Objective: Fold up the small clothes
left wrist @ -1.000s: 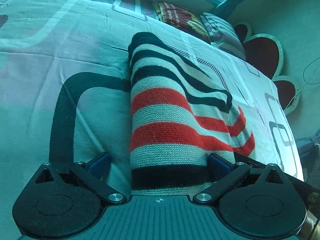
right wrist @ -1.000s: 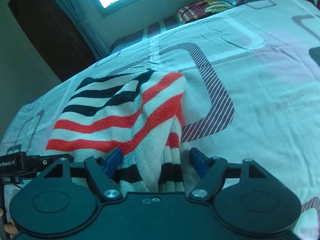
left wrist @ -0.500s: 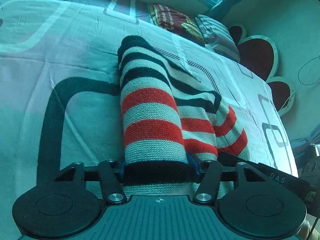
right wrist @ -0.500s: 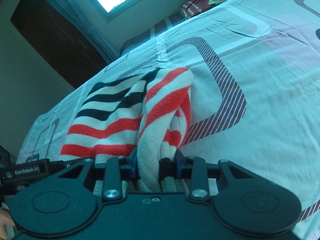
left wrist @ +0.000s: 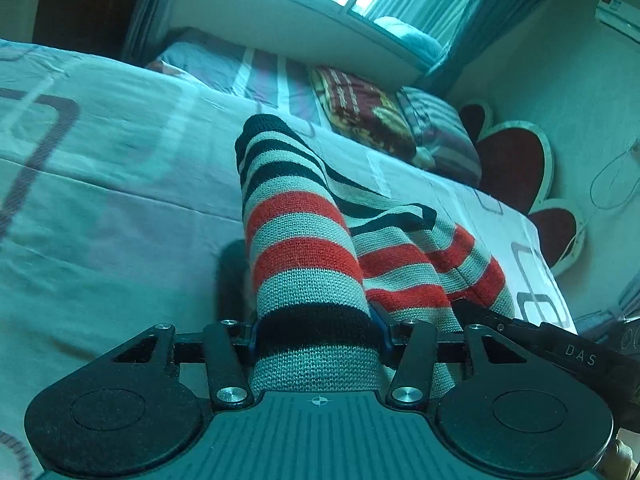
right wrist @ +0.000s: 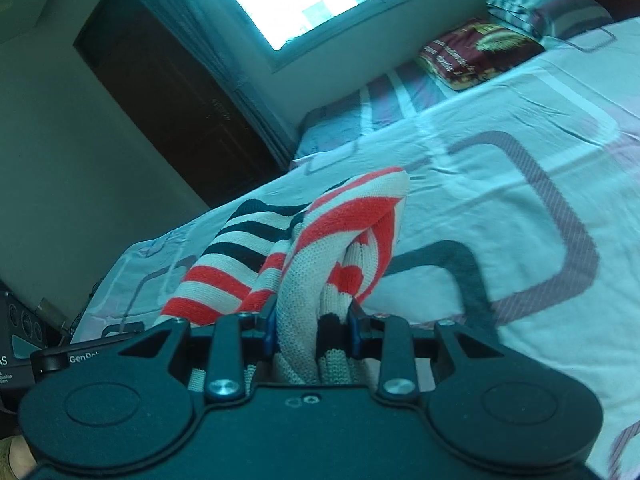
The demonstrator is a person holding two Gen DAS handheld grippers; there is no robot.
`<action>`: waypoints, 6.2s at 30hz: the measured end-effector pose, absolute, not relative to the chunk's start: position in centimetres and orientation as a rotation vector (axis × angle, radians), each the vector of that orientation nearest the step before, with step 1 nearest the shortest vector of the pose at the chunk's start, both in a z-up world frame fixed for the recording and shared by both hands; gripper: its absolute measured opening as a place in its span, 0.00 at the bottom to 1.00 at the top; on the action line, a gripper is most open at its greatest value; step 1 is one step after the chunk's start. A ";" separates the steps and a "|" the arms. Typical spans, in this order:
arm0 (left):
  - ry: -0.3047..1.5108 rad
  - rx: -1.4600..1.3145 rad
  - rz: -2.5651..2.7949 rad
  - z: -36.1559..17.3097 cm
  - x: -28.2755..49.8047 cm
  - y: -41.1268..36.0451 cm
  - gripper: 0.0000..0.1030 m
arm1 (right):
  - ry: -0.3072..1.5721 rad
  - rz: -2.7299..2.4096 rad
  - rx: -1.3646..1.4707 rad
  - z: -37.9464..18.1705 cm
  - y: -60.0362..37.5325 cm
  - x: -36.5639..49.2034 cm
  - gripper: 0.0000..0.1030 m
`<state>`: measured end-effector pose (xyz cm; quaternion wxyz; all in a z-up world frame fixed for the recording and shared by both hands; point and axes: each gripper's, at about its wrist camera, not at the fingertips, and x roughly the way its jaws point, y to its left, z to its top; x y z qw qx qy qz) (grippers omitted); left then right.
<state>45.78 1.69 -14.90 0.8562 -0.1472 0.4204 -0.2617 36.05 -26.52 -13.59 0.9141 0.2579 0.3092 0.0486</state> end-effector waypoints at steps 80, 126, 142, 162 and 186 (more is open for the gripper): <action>0.921 -0.170 -0.191 -21.2 58.9 17.2 0.75 | 0.830 -0.037 0.160 -18.8 -7.2 54.2 0.33; 0.869 -0.091 -0.265 -20.3 44.4 19.1 0.90 | 0.801 0.000 0.185 -18.7 -4.2 38.6 0.37; 0.885 -0.024 -0.262 -19.7 42.9 19.5 0.90 | 0.847 -0.095 0.285 -20.3 -4.5 37.3 0.44; 0.946 0.158 -0.080 -16.0 41.2 18.9 1.00 | 0.737 -0.156 0.271 -14.6 -3.9 31.4 0.51; 0.691 0.242 -0.113 -3.9 24.2 18.8 1.00 | 0.617 -0.067 0.153 -6.0 -2.7 18.9 0.70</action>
